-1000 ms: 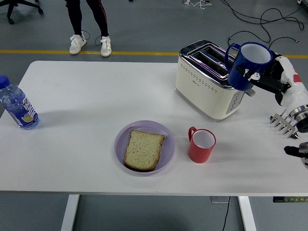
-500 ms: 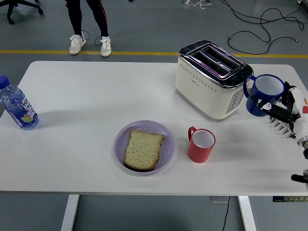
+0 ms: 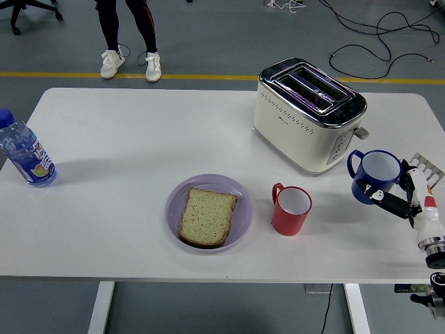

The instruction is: Pick up the cup,pour liquid into bread,place the cup on the desk

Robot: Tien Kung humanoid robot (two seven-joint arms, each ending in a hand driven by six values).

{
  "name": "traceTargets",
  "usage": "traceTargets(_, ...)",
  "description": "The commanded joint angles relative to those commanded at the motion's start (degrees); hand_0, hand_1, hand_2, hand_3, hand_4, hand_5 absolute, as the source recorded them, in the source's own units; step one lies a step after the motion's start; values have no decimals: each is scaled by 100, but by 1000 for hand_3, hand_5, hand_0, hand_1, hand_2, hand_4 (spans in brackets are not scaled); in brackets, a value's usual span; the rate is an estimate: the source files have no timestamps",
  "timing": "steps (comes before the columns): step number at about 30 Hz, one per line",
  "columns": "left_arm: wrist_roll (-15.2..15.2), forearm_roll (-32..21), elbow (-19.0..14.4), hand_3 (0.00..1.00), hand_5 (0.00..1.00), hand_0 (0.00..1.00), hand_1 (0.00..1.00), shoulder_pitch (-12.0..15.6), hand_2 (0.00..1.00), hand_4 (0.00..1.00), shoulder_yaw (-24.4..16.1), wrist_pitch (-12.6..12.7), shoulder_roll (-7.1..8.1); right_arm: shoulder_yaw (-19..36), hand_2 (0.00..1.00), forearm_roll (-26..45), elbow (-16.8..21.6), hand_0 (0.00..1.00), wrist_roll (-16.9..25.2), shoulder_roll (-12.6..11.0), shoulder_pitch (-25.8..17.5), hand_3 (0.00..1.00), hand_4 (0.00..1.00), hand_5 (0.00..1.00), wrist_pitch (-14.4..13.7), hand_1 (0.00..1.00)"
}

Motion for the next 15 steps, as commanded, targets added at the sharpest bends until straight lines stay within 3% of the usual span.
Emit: traceTargets(15, -1, 110, 0, 591, 878, 656, 690, -36, 706, 306, -100, -3, 0, -67, 580, 57, -1016, 573, 410, 365, 129, 577, 626, 71, -160, 488)
